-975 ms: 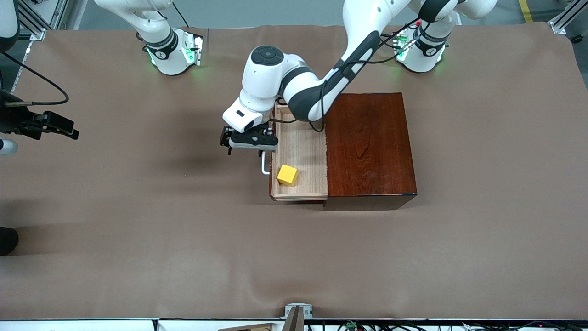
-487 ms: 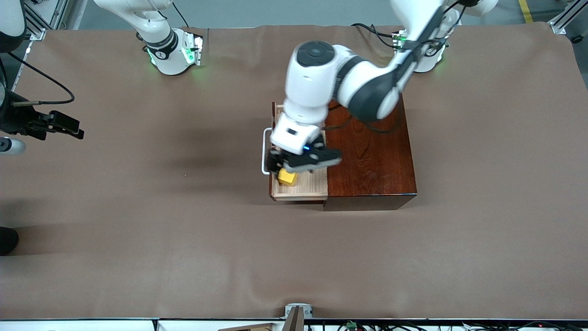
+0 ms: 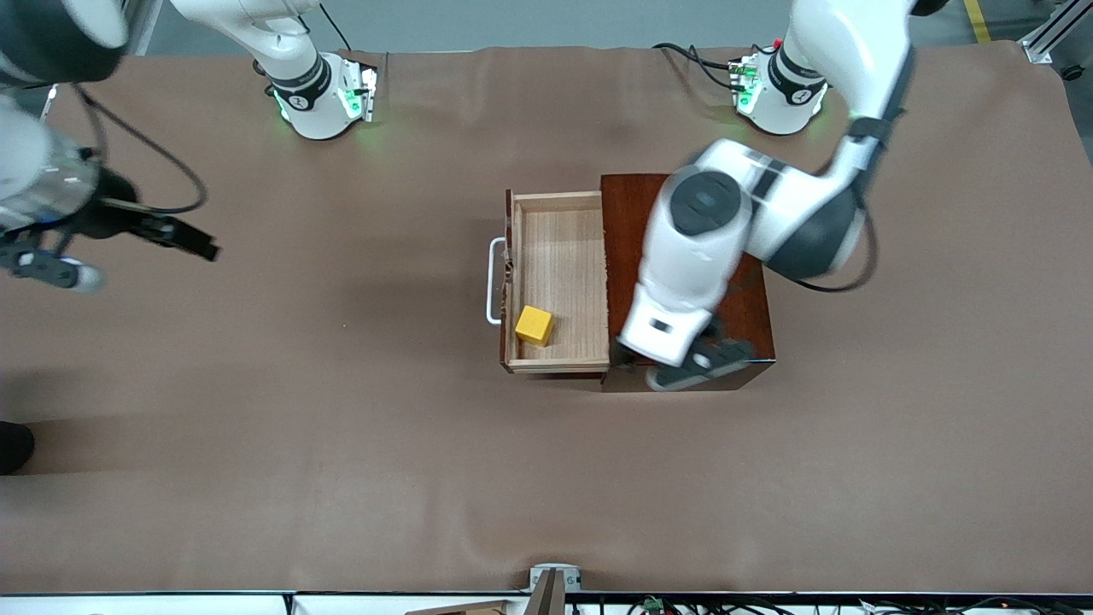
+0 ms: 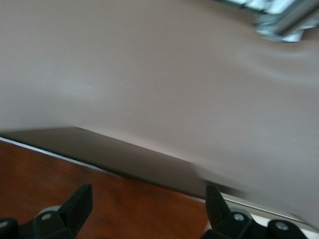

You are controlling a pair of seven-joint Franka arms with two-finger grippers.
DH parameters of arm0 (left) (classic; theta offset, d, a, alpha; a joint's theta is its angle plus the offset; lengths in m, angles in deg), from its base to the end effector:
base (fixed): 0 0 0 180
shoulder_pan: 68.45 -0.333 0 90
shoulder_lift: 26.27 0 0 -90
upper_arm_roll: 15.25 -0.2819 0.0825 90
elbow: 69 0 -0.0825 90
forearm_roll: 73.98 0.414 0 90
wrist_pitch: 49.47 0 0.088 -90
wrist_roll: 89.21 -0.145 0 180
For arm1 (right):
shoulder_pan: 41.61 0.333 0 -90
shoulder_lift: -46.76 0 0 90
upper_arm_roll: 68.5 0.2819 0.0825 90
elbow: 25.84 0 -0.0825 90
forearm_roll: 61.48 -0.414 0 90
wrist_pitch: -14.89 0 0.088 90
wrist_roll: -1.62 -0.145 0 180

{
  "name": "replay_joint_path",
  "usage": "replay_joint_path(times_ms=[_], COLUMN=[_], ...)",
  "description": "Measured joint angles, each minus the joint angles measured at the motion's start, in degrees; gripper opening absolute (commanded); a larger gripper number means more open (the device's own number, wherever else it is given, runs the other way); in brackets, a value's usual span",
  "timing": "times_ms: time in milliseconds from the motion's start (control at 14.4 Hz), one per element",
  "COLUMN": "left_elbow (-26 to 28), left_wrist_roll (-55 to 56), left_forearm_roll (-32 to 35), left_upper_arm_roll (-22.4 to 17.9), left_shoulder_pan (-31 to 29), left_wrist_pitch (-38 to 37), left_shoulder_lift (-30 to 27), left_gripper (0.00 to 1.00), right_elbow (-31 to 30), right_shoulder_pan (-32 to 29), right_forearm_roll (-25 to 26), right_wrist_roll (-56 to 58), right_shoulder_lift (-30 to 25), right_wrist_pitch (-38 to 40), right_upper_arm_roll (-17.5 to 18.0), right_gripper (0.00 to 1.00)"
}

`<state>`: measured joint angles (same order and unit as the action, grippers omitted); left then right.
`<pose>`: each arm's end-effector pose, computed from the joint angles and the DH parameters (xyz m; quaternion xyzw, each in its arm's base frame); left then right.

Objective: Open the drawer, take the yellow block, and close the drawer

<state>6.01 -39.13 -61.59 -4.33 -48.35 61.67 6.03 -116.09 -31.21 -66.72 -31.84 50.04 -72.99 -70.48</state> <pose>0.6552 -0.3410 0.3500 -0.9871 -0.1467 -0.0630 0.0147 0.5817 0.1002 0.5142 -0.9739 0.2169 0.0619 0.0242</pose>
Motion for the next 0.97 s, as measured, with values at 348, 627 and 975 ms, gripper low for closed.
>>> replay_joint_path(times_ms=[348, 627, 975], left_elbow=[0.0, 0.3, 6.0], left_wrist_roll=[-14.8, -27.5, -31.7], left_forearm_roll=[-3.4, -7.1, -10.1], left_upper_arm_roll=[0.1, 0.1, 0.2], left_shoulder_pan=[-11.9, -17.5, -20.4], left_wrist_pitch=[-5.9, -12.7, -14.1], left_shoulder_lift=[-3.6, -7.6, -14.6], left_gripper=[1.00, 1.00, 1.00], right_elbow=[1.0, 3.7, 4.6], right_shoulder_pan=[10.8, 19.4, 26.7], right_forearm_roll=[-3.0, -5.7, -6.2], right_wrist_roll=[-32.6, -59.7, -87.7], right_shoulder_lift=[1.2, 7.4, 15.1], right_wrist_pitch=[-0.5, -6.6, -22.1], right_upper_arm_roll=[0.2, 0.3, 0.4], right_gripper=[1.00, 1.00, 1.00])
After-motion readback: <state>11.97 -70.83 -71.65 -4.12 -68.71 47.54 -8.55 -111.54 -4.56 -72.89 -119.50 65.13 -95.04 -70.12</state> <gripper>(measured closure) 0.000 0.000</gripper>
